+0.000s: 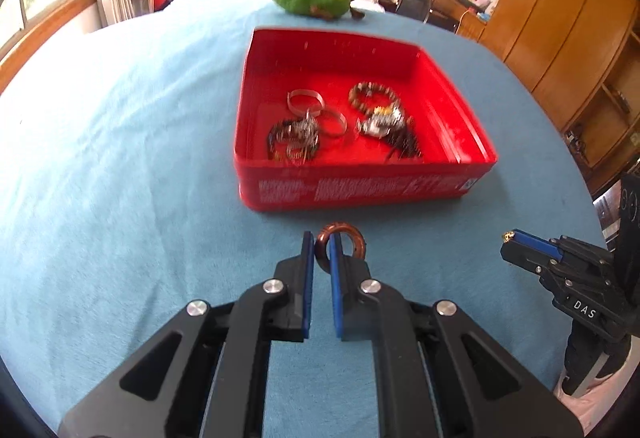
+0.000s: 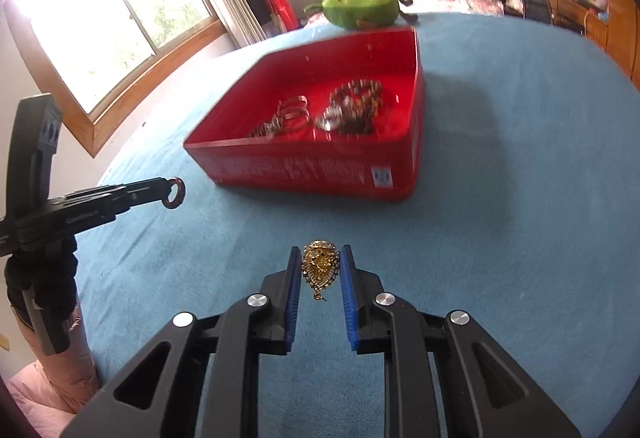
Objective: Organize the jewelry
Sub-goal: 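Carry the ring with the left gripper while the right gripper carries the gold charm into the tin, then open the left gripper to drop the ring while the right gripper releases the gold charm in the tin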
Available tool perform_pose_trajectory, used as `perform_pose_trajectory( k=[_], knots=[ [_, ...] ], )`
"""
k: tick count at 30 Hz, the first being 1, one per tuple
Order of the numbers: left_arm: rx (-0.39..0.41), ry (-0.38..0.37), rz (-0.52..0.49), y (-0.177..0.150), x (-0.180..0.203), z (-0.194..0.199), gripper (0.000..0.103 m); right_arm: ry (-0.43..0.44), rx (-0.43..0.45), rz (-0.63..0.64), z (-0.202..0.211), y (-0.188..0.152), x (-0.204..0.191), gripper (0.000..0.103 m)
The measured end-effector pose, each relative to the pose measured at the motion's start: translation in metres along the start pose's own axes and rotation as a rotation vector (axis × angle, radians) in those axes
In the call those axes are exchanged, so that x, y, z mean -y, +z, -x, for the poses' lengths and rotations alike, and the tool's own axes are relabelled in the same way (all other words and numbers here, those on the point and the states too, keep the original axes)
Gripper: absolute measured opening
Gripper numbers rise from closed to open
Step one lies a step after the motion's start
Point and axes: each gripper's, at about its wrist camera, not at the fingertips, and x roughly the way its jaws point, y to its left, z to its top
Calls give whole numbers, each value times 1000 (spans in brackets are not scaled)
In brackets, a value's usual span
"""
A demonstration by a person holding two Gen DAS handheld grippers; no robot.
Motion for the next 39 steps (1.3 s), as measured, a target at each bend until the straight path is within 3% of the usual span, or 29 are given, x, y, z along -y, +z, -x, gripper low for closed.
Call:
perform_pose_trajectory(
  k=[8,17,27,39],
  knots=[
    [37,-15,-7,38,10,6,6,0,49,35,10,53,-17,19],
    [-7,-21,19,82,12,-42,6,13,11,-8,-47,112,-11,19],
    [-78,-26,45,115,5,-108,6,-37,-91,-68,-125,138,16,19],
    [-115,-18,54,135,1,-138,7,-77,-108,-83,-146,147,22,20]
  ],
)
